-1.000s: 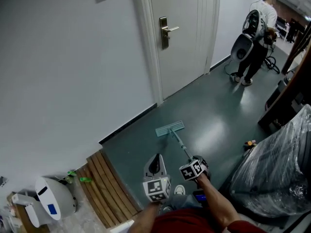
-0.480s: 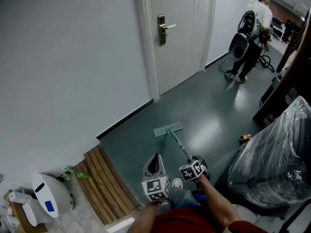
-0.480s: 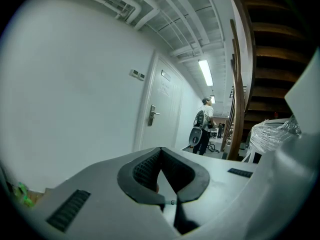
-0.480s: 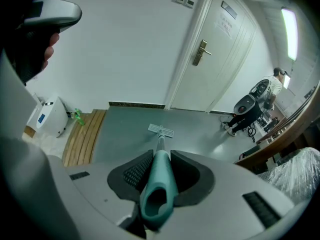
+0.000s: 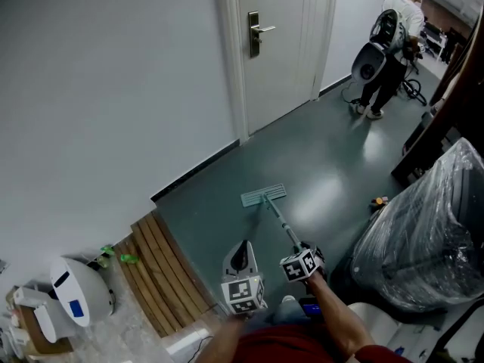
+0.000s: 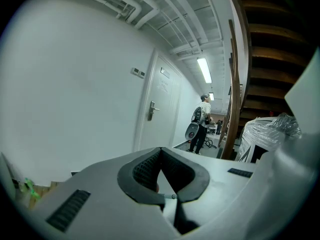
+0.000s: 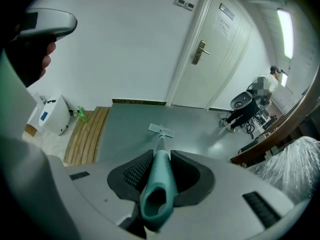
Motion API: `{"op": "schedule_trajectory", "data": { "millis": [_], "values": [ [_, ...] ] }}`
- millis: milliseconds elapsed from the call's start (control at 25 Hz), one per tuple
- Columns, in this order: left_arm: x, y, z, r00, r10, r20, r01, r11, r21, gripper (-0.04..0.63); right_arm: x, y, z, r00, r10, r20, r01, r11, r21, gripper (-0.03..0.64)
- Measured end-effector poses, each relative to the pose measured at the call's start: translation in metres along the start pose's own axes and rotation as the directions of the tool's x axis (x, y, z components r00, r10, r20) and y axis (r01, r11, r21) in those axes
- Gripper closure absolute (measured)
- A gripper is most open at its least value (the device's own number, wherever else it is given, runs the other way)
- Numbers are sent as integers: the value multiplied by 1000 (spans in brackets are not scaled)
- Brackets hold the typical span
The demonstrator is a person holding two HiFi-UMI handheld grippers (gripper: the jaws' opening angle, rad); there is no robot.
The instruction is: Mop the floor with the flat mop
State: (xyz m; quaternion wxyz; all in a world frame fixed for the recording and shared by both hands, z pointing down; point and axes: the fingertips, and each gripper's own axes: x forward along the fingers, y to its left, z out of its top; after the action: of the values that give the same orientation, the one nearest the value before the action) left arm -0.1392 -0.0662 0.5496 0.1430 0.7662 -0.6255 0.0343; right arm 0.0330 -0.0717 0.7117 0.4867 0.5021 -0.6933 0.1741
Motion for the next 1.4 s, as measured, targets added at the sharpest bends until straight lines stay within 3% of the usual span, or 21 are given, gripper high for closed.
{"op": "schedule_trajectory", "data": {
  "millis": [600, 1120, 1400],
  "values": [
    [-17, -79, -10, 1000, -2, 20, 1, 1000, 18, 581, -29, -30, -57, 999, 37, 26, -36, 999, -16, 500],
    [-96, -139, -43, 999, 38, 4, -38, 998, 43, 581, -67, -32, -149, 998, 54, 35, -53, 998, -26, 500],
    [-140, -171, -74, 1000, 11, -18, -10, 999, 39, 581, -93, -23, -219, 999, 51, 8, -50, 999, -11, 500]
  ]
}}
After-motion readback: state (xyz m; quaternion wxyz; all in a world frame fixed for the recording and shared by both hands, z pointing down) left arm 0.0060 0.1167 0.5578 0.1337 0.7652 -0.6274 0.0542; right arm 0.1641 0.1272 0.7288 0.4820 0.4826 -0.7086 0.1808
